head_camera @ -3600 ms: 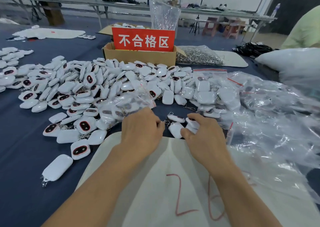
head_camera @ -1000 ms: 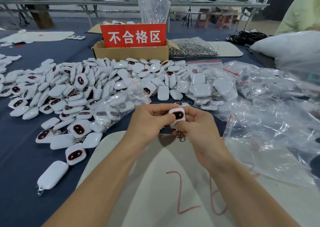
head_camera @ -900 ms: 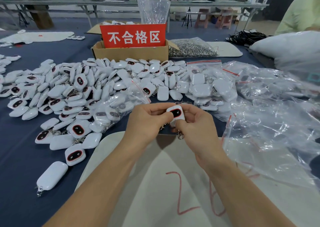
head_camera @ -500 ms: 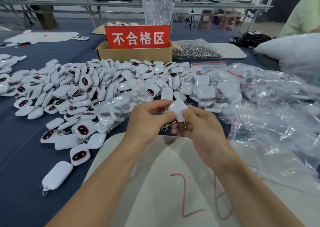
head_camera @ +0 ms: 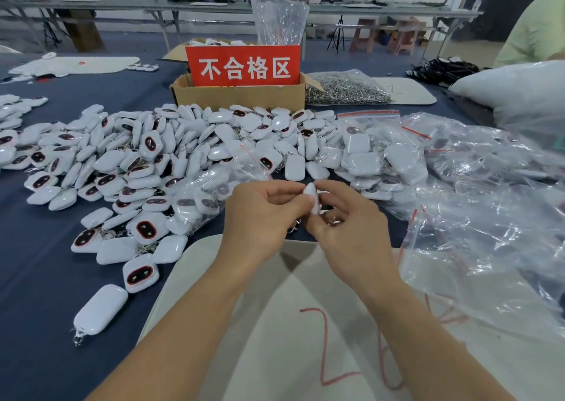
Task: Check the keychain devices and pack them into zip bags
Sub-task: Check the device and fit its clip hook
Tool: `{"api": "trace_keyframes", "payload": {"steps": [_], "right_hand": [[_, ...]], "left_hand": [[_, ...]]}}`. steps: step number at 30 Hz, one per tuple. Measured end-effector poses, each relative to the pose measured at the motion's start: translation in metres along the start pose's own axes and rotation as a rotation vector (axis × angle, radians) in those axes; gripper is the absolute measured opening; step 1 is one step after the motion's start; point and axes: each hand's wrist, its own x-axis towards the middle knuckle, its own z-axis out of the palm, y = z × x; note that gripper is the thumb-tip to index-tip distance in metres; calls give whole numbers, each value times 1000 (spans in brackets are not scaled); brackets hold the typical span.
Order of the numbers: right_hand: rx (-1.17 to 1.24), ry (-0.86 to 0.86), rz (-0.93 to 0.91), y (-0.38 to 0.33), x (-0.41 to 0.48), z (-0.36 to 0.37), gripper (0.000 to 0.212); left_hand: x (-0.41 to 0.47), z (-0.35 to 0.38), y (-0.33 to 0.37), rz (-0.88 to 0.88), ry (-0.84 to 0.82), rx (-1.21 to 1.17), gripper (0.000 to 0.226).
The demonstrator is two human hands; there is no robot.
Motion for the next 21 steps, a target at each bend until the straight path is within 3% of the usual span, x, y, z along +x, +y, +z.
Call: {"api": "trace_keyframes", "payload": {"steps": [3,6,7,10,14,17,21], "right_hand": [[207,-61,120,0,4,0,29],[340,-57,227,0,8,-5,25],[359,-49,240,2,8,-5,26],[391,3,272,2,7,-4,23],[343,66,268,3,8,-6,14],[334,135,252,-2,14,-8,14],[230,118,211,-10,28,-3,11]], "left_hand": [[3,-7,-2,137,97,58,11],[12,-27,-4,513,340,532,44],[17,-34,-6,534,320,695,64],[28,-45,-13,255,173,981,105],[32,-46,-23,114,263,833,97],[30,-42,-26,240,282,761,93],[22,-35,-24,343,171,782,96]]}}
